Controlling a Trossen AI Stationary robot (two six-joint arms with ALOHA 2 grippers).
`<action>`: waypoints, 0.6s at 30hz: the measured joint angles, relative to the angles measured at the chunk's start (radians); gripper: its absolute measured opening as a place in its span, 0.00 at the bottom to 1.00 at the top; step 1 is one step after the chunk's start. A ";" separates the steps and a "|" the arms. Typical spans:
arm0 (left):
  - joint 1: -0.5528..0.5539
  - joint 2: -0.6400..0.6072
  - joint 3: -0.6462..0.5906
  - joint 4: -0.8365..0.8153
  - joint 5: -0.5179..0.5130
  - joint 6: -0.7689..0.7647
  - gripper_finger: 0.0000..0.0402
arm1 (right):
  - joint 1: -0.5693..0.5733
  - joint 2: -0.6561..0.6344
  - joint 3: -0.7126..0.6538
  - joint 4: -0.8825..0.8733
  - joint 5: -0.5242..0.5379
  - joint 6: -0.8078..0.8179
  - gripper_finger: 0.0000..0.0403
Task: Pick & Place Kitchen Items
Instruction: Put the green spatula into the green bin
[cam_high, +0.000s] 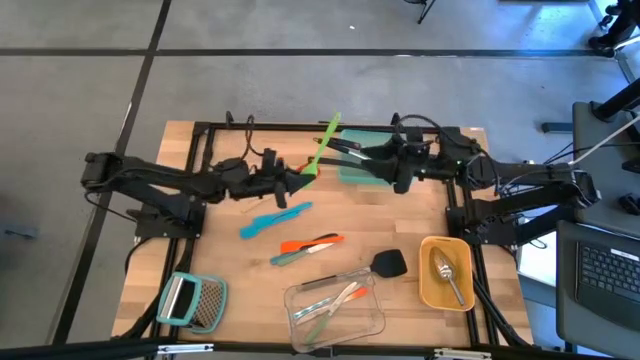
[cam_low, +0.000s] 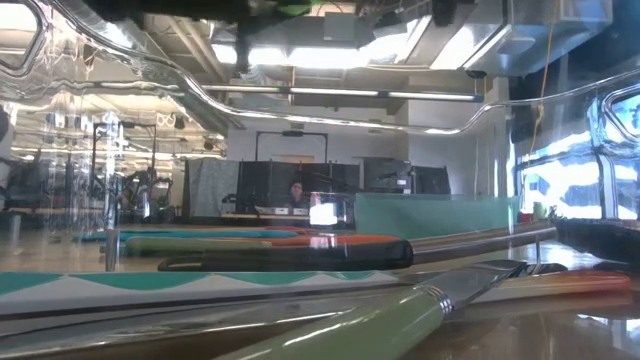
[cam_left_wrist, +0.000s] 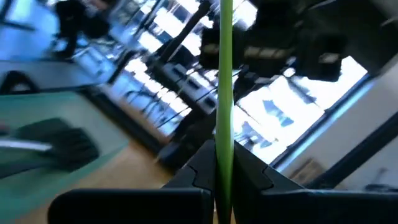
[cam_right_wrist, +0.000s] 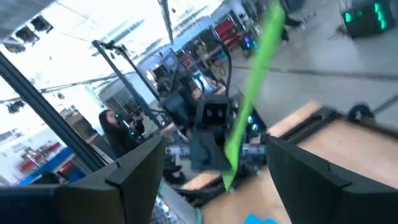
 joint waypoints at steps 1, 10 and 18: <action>0.009 0.029 0.000 0.073 0.015 -0.007 0.04 | 0.000 -0.004 -0.019 0.004 0.000 0.024 0.69; 0.033 0.310 0.002 0.593 0.117 -0.192 0.04 | 0.000 0.020 -0.039 0.175 0.001 0.115 0.69; 0.005 0.381 0.101 0.643 0.155 -0.189 0.04 | -0.002 0.063 -0.038 0.208 0.091 0.100 0.69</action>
